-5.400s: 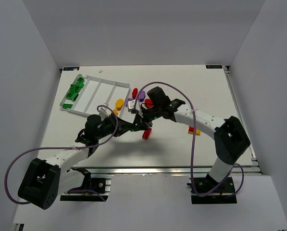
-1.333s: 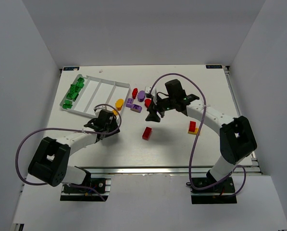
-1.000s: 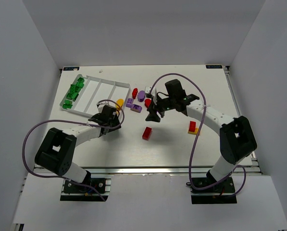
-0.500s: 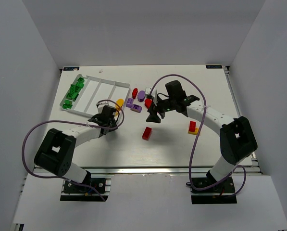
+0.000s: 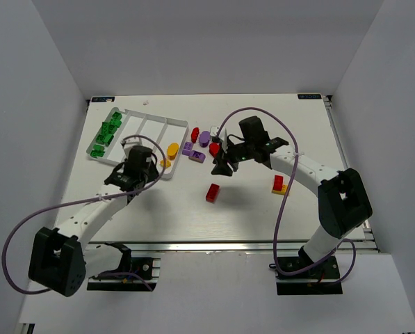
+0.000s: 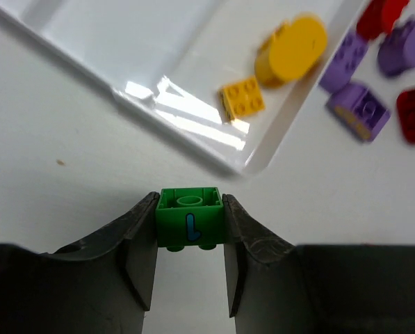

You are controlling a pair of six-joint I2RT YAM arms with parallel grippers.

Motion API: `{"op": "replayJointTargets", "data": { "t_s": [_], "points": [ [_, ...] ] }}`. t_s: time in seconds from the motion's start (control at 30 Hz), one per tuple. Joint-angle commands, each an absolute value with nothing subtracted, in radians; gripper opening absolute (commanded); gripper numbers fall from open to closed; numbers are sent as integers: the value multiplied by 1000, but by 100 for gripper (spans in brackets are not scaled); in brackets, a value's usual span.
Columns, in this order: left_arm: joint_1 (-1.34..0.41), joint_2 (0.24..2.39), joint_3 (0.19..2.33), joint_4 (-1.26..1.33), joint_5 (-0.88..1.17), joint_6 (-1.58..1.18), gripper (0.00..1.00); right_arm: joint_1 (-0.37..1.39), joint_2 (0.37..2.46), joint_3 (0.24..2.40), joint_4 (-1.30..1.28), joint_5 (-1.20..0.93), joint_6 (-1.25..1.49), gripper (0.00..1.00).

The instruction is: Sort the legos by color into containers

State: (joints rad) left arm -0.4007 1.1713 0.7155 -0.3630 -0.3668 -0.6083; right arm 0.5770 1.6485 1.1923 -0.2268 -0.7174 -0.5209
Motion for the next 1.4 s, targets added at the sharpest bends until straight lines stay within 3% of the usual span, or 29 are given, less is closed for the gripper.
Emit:
{"op": "replayJointTargets", "data": {
  "t_s": [0.0,0.13,0.33,0.63,1.23,1.37],
  "points": [
    [-278,1143,813,-417,-336,-558,13,575,1617,1189,-195,-753,-508,49],
    [-103,1186,874,-387,-238,-529,13,577,1621,1195,-198,-764,-506,23],
    [127,1367,965,-306,-135,-535,11,575,1617,1197,-202,-769,-511,3],
    [281,1633,1158,-215,-97,-623,12,575,1621,1186,-203,-769,-515,1],
    [293,2016,1502,-106,-9,-859,17,566,1658,1200,-202,-764,-532,2],
    [293,2069,1571,-126,-5,-864,24,558,1661,1200,-201,-761,-535,2]
  ]
}}
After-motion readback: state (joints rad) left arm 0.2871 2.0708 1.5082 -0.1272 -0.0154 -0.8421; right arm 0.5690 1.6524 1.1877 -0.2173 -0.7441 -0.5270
